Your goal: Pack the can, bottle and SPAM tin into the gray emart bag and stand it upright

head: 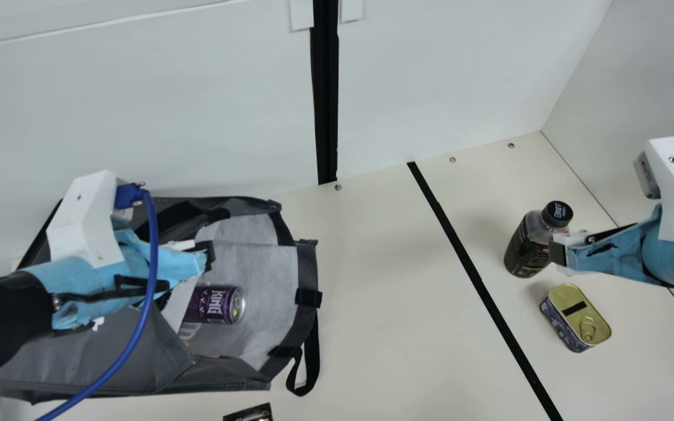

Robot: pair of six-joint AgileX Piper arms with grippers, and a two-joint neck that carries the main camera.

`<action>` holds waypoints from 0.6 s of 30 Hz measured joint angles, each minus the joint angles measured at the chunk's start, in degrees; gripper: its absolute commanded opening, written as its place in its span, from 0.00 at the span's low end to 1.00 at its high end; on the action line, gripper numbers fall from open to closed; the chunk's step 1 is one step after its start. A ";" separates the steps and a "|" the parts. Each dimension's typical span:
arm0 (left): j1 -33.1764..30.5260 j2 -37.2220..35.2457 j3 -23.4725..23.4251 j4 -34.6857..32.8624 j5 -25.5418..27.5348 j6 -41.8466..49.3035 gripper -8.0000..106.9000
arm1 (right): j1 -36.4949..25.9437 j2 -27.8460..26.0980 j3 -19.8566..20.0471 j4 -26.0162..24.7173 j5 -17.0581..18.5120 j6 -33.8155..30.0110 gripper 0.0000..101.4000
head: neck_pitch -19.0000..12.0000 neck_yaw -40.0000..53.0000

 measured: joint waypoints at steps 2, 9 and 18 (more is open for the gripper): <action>0.00 0.00 0.00 0.00 0.00 0.00 0.00 | -0.48 1.02 -0.36 0.40 0.10 -0.36 0.94 | 0.00 0.09; 0.00 0.00 0.00 0.00 0.00 0.00 0.00 | -1.78 4.40 -1.75 2.18 0.00 -1.94 0.94 | 0.09 0.00; 0.00 0.00 0.00 0.12 0.00 0.00 0.00 | -2.90 8.83 -3.35 3.86 0.04 -3.33 0.94 | 0.00 0.09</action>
